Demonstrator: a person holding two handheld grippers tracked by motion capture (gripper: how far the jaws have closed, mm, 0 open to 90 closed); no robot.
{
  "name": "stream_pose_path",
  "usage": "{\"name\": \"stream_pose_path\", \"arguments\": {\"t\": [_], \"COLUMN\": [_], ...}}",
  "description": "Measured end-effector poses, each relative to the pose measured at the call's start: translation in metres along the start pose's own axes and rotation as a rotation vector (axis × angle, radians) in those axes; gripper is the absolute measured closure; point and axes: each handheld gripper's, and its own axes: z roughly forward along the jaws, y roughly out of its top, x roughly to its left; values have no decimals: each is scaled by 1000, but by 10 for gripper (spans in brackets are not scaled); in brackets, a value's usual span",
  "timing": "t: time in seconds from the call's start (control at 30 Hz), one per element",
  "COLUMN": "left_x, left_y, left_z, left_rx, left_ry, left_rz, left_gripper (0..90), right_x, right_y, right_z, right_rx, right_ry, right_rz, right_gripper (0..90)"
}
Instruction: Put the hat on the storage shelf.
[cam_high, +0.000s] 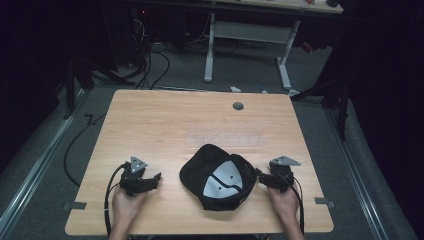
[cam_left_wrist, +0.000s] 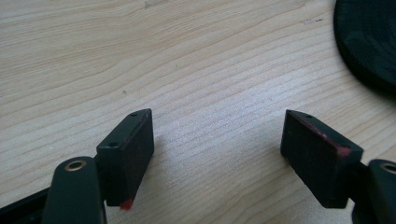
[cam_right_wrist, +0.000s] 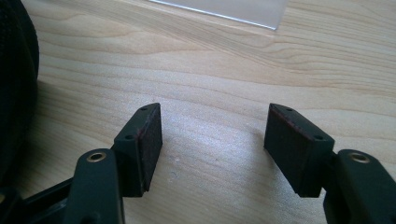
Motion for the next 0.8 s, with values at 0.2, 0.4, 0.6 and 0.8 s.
{"name": "stream_pose_path", "arguments": {"t": [0.2,0.4,0.6,0.8], "left_x": [0,0,0,0], "left_y": [0,0,0,0], "left_z": [0,0,0,0], "left_rx": [-2,-1,-5,-5], "left_ry": [1,1,16,18], "left_rz": [2,1,-6,-6], "left_gripper": [265,266,257,257], "right_x": [0,0,0,-1], "right_y": [0,0,0,0], "right_z": [0,0,0,0], "right_rx": [0,-1,0,-2], "right_ry": [1,2,4,6], "right_rz": [-1,-4,-2,1], "right_gripper": [374,378,374,382]}}
